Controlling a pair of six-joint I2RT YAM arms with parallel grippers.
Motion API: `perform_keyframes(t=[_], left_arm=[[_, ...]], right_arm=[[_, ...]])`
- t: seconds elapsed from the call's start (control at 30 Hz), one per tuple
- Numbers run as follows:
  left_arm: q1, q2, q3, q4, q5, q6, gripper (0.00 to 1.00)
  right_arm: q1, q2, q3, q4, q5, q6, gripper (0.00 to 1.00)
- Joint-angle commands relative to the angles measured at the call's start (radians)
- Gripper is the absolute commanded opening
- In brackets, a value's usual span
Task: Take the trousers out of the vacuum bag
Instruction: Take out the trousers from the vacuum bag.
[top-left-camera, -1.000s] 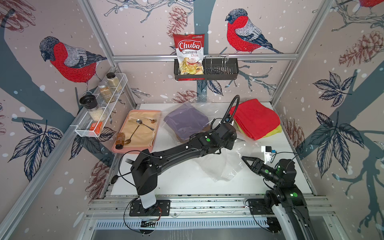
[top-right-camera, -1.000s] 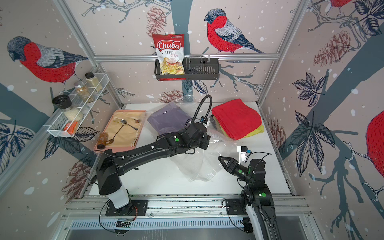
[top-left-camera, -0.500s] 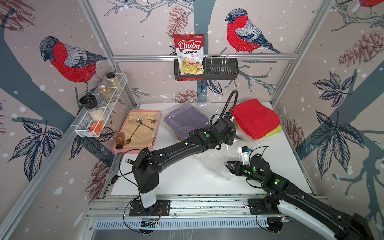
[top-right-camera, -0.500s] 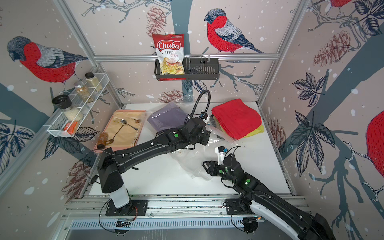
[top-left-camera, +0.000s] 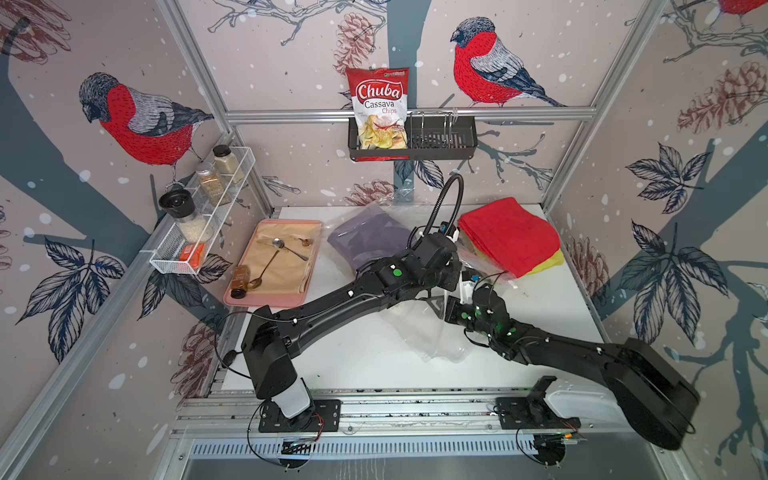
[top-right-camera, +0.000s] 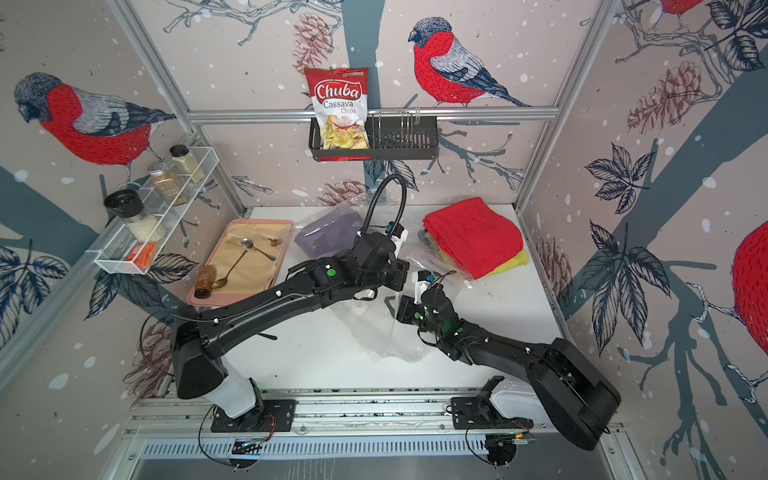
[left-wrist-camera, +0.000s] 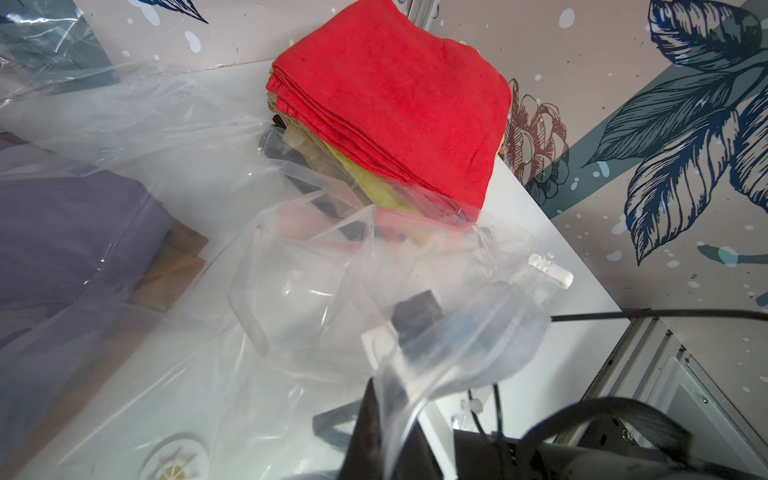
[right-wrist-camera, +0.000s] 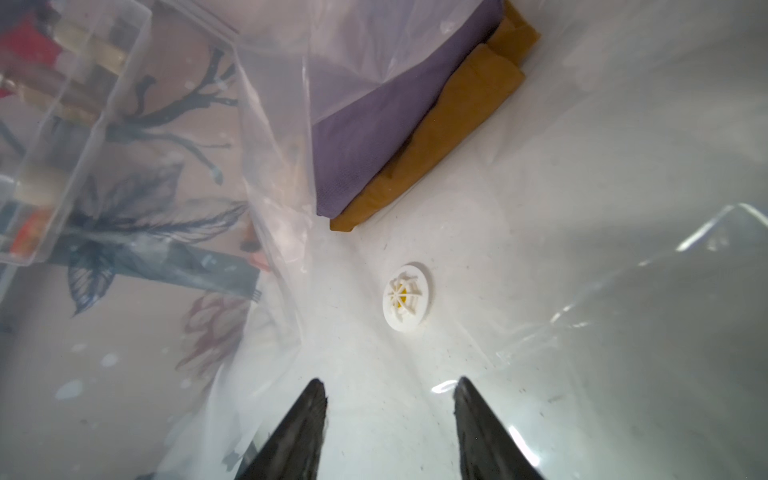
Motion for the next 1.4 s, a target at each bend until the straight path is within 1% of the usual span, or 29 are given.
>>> perform_keyframes(t=[0.0, 0.13, 0.23, 0.37, 0.57, 0.63, 0.73, 0.8, 0.9, 1.2, 1.37], left_arm=[[0.003, -0.034, -0.004, -0.006, -0.012, 0.021, 0.00], [0.003, -0.055, -0.007, -0.013, -0.018, 0.023, 0.00], [0.004, -0.061, -0.007, -0.021, -0.018, 0.025, 0.00], [0.004, -0.073, -0.002, -0.042, -0.035, 0.035, 0.00], [0.006, -0.109, -0.002, -0.116, -0.109, 0.044, 0.00], [0.009, -0.124, -0.006, -0.141, -0.124, 0.039, 0.00], [0.012, -0.134, -0.003, -0.187, -0.155, 0.032, 0.00], [0.014, -0.136, -0.005, -0.208, -0.171, 0.023, 0.00], [0.014, -0.138, -0.012, -0.225, -0.170, 0.005, 0.00], [0.014, -0.156, -0.007, -0.256, -0.173, -0.014, 0.00], [0.013, -0.163, -0.033, -0.250, -0.175, -0.022, 0.00]], right_arm=[[-0.008, 0.083, 0.057, 0.160, -0.062, 0.021, 0.52], [-0.025, 0.205, 0.093, 0.293, -0.070, 0.108, 0.52], [-0.028, 0.295, 0.130, 0.375, -0.050, 0.184, 0.52], [-0.022, 0.417, 0.203, 0.446, -0.018, 0.260, 0.52], [-0.016, 0.562, 0.338, 0.482, 0.004, 0.308, 0.54], [-0.016, 0.589, 0.368, 0.470, 0.021, 0.325, 0.56], [-0.017, 0.615, 0.390, 0.439, 0.050, 0.348, 0.63], [-0.023, 0.637, 0.410, 0.419, 0.045, 0.358, 0.64], [-0.034, 0.677, 0.428, 0.424, 0.030, 0.379, 0.65], [-0.059, 0.757, 0.463, 0.518, -0.013, 0.395, 0.63], [-0.056, 0.780, 0.515, 0.495, -0.024, 0.382, 0.61]])
